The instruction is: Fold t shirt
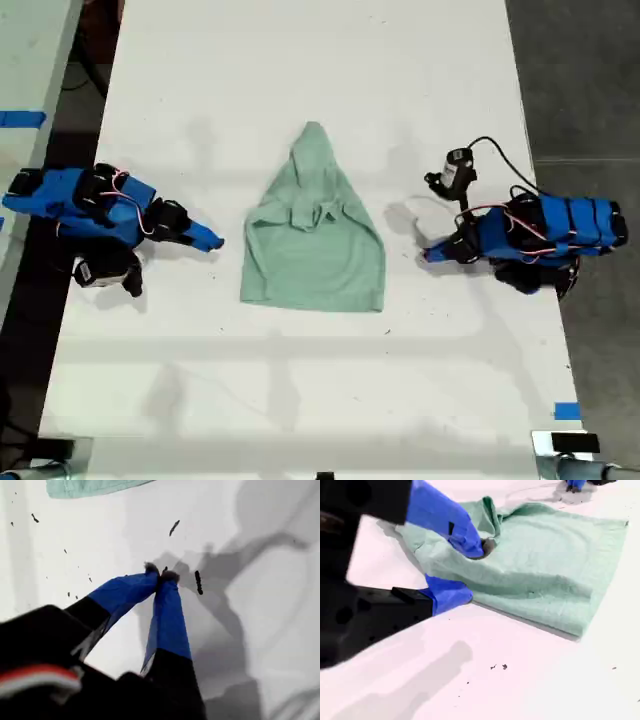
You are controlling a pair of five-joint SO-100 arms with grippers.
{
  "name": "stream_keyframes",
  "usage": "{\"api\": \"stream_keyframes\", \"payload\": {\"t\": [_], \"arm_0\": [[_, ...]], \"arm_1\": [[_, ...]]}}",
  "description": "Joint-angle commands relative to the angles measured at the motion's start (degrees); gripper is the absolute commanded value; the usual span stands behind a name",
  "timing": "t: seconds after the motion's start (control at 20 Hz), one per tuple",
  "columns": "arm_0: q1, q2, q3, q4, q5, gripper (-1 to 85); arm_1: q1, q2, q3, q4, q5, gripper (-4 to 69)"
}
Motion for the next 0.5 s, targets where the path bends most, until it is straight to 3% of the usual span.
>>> {"api": "stream_keyframes", "payload": {"t": [0.0, 0.05, 0.25, 0.45], "arm_0": [[0.4, 0.5, 0.4, 0.2, -0.9, 11.2], [0.4, 0.5, 0.4, 0.2, -0.9, 11.2], [0.4, 0.5, 0.4, 0.2, -0.9, 11.2], [0.4, 0.5, 0.4, 0.2, -0.9, 11.2]], "arm_1": [[-2.5, 0.9, 2.6, -0.7, 43.2, 1.5], [-3.0, 0.9, 2.2, -0.4, 43.6, 2.8], [-3.4, 0.9, -1.2, -0.4, 44.1, 21.1], [-4.1, 0.7, -5.2, 0.0, 48.6, 22.6]]}}
